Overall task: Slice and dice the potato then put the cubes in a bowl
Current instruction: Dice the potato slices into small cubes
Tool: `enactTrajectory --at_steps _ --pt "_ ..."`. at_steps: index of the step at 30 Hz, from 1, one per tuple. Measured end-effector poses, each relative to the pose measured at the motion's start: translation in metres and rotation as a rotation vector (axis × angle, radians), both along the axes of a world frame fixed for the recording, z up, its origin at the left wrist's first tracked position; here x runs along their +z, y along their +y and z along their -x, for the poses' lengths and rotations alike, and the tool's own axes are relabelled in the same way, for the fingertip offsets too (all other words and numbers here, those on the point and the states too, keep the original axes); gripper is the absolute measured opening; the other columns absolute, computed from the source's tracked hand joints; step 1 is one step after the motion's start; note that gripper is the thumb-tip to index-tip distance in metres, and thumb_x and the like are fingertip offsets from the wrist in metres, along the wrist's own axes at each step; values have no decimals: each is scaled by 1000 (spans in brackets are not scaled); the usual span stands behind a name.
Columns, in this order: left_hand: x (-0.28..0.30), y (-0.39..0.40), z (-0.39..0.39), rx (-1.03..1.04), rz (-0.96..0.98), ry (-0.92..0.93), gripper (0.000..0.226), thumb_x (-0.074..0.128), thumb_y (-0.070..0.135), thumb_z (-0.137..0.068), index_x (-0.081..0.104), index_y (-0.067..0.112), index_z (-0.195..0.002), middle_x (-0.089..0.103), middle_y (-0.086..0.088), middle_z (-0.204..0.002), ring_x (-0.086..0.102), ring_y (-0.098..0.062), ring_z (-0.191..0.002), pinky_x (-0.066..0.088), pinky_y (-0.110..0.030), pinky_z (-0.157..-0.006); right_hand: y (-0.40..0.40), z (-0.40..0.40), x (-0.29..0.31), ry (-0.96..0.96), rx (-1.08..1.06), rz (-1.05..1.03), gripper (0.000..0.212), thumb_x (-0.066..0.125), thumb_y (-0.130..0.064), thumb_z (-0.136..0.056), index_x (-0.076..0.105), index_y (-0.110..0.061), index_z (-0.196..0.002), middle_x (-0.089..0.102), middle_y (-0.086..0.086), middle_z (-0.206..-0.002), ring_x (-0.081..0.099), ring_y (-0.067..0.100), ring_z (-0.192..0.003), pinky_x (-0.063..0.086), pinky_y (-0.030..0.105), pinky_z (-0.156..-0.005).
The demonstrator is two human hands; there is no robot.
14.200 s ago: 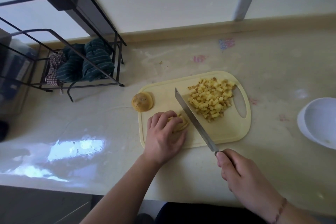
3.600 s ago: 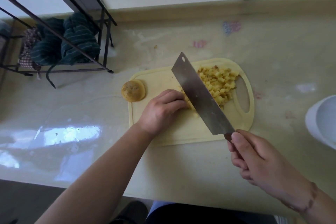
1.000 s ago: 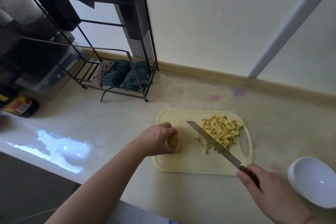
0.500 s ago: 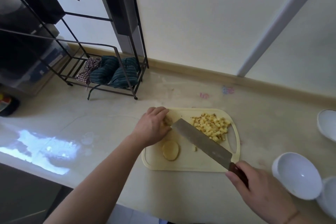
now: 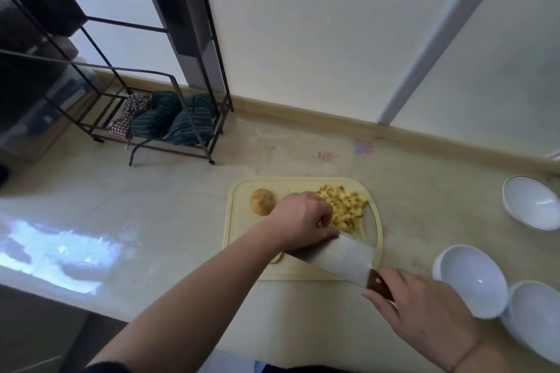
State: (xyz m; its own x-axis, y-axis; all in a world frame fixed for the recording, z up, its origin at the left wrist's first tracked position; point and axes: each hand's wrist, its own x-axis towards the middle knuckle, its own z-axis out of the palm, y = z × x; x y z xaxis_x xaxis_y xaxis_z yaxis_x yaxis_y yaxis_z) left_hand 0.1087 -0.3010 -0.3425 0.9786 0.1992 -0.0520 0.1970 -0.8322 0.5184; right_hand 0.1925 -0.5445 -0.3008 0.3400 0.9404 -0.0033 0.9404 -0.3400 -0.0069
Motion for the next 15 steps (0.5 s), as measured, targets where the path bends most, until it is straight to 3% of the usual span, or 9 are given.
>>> enactTrajectory --at_steps 5,9,11,13,15 --pt "-10 0 -13 57 -58 -28 25 70 34 -93 68 11 -82 66 -6 -84 59 -29 -85 46 -35 -70 -2 0 4 -27 -8 12 59 14 -63 -94 56 -26 -72 51 -3 -51 48 14 -36 17 24 -37" --pt "-18 28 2 252 -132 -174 16 62 20 -92 71 9 -86 68 -8 -84 60 -31 -78 51 -38 -65 -7 0 7 27 -31 74 60 15 -62 -93 59 -26 -76 54 -3 -52 50 14 -36 18 24 -37" --pt "-18 47 22 288 -192 -114 19 65 28 -91 73 15 -103 69 -5 -106 60 -30 -97 51 -40 -80 -15 0 11 93 -74 105 57 19 -64 -92 60 -27 -78 55 -5 -52 51 11 -37 21 23 -35" --pt "-20 62 42 215 -236 102 42 65 46 -92 64 24 -127 58 1 -131 51 -26 -121 44 -42 -100 -25 -1 15 223 -176 152 52 21 -69 -89 57 -33 -78 54 -10 -50 49 4 -38 29 20 -32" --pt "-25 68 55 134 -294 222 54 58 56 -93 53 29 -140 48 5 -141 43 -22 -128 39 -39 -108 -35 1 19 379 -307 163 46 20 -75 -85 49 -41 -75 50 -15 -46 47 -1 -39 36 17 -35"
